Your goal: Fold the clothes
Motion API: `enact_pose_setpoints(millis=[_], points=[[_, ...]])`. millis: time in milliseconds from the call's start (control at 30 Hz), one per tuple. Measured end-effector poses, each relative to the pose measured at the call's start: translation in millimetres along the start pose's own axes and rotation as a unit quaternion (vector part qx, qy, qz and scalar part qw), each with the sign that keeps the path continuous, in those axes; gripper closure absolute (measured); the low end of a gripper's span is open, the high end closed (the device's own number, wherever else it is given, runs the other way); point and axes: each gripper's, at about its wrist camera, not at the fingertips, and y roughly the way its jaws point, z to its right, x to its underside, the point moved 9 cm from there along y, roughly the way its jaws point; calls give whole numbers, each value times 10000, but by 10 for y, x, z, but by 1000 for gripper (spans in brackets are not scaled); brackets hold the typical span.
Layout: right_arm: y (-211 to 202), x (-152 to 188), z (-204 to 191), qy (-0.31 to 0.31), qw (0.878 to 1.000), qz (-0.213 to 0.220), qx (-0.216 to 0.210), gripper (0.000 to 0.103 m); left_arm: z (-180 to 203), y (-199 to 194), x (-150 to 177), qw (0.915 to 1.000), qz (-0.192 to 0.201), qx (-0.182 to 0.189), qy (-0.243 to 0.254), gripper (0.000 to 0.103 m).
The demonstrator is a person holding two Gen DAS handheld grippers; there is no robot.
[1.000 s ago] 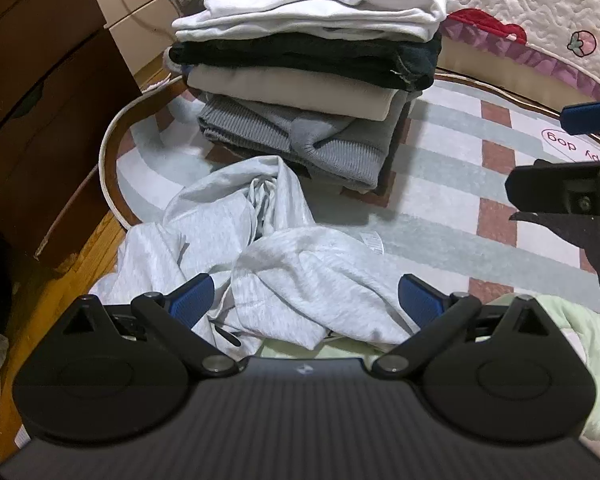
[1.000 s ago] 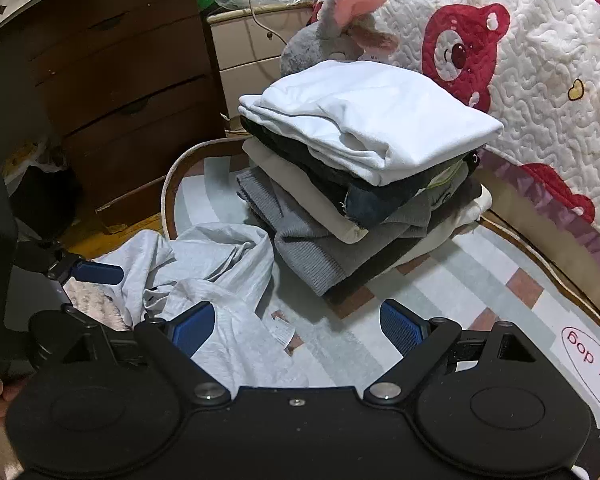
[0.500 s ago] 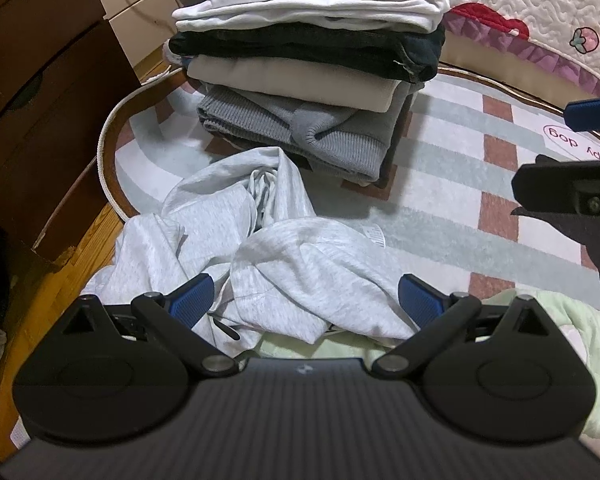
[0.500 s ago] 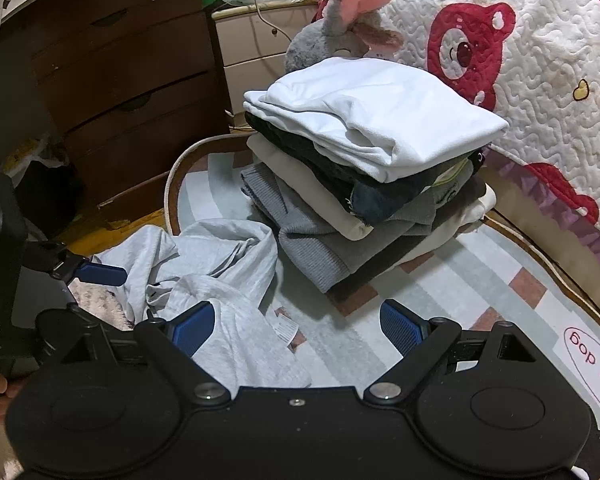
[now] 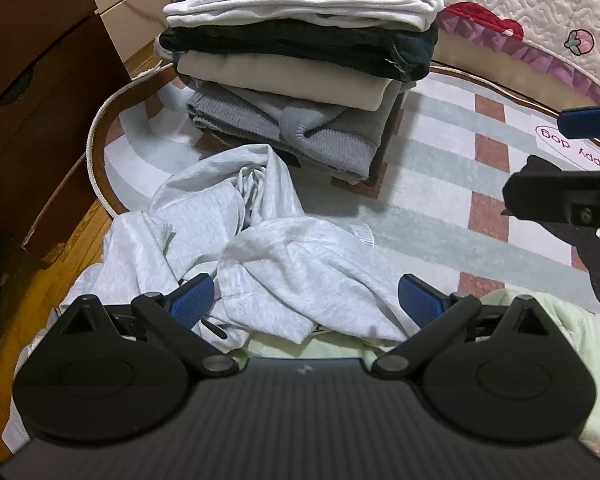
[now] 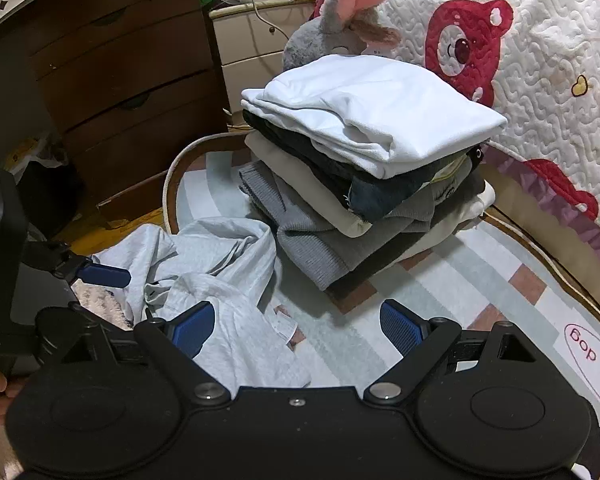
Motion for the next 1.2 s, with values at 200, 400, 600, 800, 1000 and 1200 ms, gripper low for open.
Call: enact_pose_setpoints(millis=[200,400,600,800,1000,1200], points=[[5,8,-5,-5,10000,-16,-11,11,30,20,27,10000,-45,88,-13,3],[30,22,4,2,10000,38,-59,10,-58,40,16,9998,-8,116,-184,3],[290,178,94,-116,9983,556,-157,11,-484,69,-78,9978,390,-306,-443,8],[795,492,-135,-410,9960,376,-702,33,-723,292,-33,9964,78,-65,-840,37],[1314,699,-377,-584,9924,214,-1060,18,-778,523,17,9950,-146,-135,-983,37],[1924,928,-426,500,9791,-320,-1944,24,-775,596,23,9959,-253,-285,-820,36]])
